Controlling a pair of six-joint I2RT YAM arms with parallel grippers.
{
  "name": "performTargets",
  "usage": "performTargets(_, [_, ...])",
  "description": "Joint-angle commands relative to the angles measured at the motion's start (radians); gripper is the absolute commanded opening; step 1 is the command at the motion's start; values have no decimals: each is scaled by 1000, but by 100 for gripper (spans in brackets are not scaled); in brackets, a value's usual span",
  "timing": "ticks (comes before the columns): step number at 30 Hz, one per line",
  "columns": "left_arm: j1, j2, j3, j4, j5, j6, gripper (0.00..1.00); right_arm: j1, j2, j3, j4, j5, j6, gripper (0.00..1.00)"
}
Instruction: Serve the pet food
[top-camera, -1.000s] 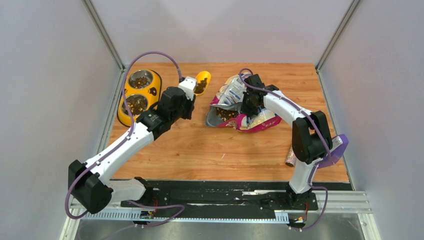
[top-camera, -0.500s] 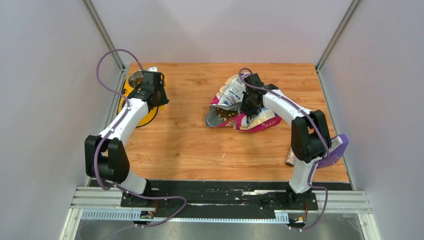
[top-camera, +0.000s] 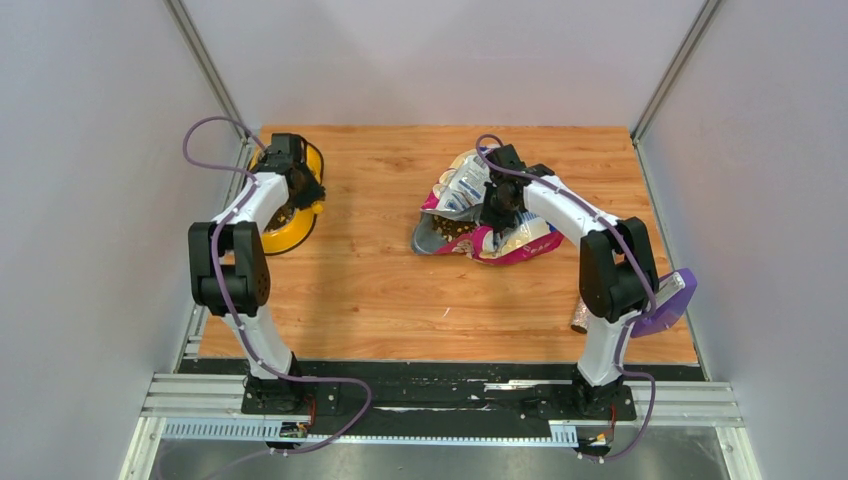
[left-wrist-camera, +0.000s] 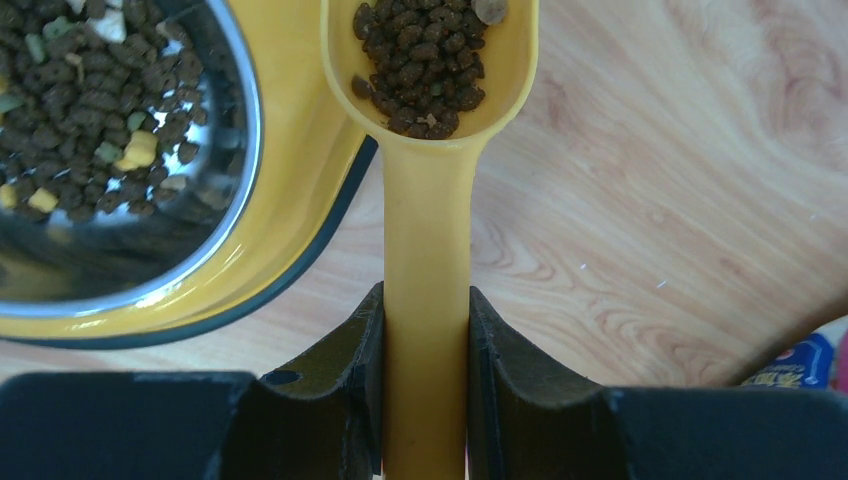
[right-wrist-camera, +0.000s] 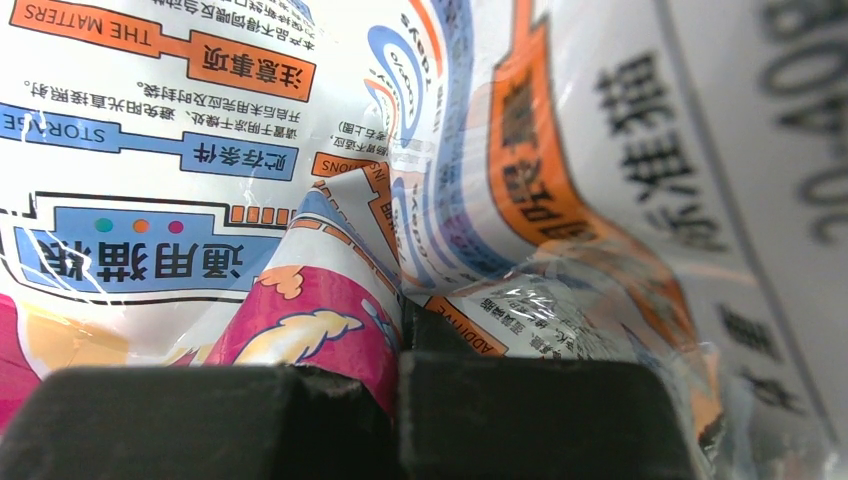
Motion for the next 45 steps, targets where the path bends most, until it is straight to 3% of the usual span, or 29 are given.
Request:
performTargets(1, [39,47,117,27,21,-60,0,-24,22,47,73,83,-19,0])
performTargets(12, [74,161,291,-92,-54,-122,0,-35,37,58,53,97,-32,0])
performTargets(19, [113,200,309,-65,50,-194,0,-39,46,79,42,102,-37,0])
performTargets(28, [172,142,146,191,317,-445,0,-43,51,87,32,98,-37,0])
performTargets(45, [238,56,6,566,456,-879,0,-48,49,82,28,105,-40,0])
